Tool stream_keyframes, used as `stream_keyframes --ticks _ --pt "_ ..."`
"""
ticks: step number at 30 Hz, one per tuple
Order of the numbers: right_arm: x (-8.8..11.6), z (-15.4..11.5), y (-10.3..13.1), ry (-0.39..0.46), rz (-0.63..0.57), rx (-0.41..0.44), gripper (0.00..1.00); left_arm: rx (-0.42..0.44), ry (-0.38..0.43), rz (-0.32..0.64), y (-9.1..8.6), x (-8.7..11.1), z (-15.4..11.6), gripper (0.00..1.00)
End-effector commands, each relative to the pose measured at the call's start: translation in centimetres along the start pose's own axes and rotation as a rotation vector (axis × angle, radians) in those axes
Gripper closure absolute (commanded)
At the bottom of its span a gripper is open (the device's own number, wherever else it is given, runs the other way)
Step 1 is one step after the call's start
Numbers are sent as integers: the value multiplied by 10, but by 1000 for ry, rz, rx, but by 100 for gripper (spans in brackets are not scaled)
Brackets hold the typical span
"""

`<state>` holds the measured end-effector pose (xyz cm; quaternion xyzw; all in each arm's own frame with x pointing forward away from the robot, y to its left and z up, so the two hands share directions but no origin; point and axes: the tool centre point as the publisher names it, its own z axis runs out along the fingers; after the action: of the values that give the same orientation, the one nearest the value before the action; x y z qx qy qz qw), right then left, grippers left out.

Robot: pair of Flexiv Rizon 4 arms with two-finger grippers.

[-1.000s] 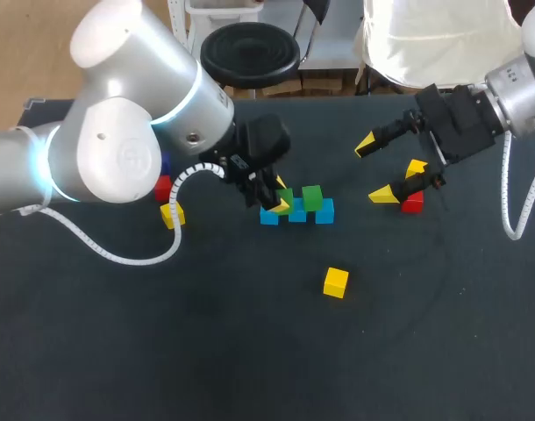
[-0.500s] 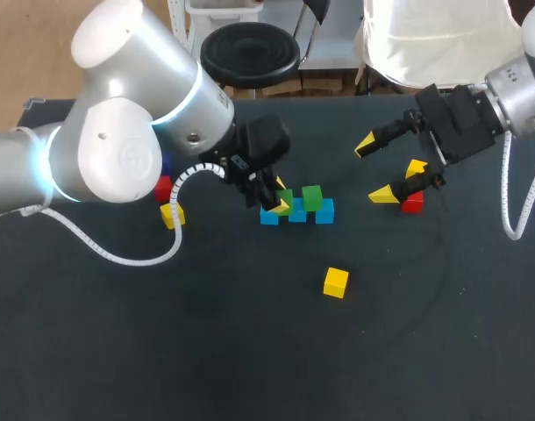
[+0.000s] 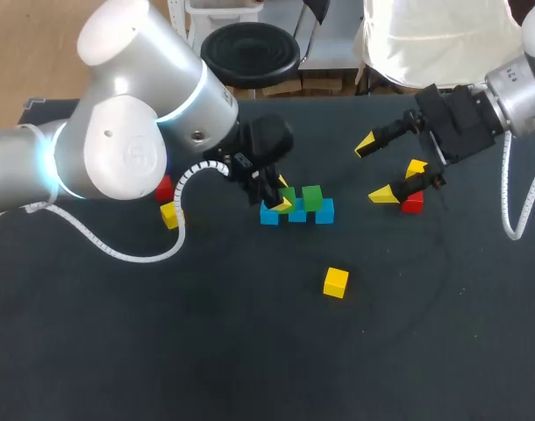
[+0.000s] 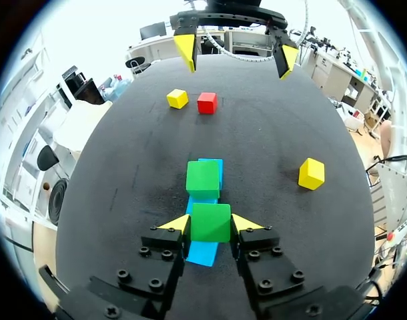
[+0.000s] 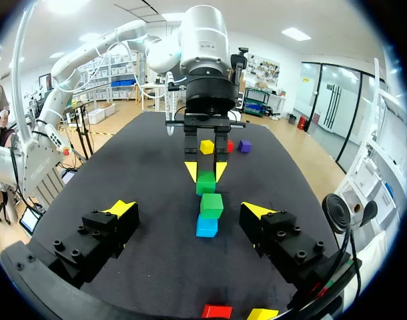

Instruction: Place the blue cubes, place green cubes on the blue cubes, place the yellow cubes on the green cubes, then place the red cubes on the yellow cubes, and place purple cube on the red cubes.

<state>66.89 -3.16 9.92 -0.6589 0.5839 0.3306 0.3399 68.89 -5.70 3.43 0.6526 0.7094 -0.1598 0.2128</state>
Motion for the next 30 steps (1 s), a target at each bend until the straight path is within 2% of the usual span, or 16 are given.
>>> stream_keyframes --ticks 1,30 --pt "0 0 1 1 0 1 0 2 6 -3 2 1 -1 100" --pt "0 0 1 1 0 1 0 6 8 -28 4 6 1 100"
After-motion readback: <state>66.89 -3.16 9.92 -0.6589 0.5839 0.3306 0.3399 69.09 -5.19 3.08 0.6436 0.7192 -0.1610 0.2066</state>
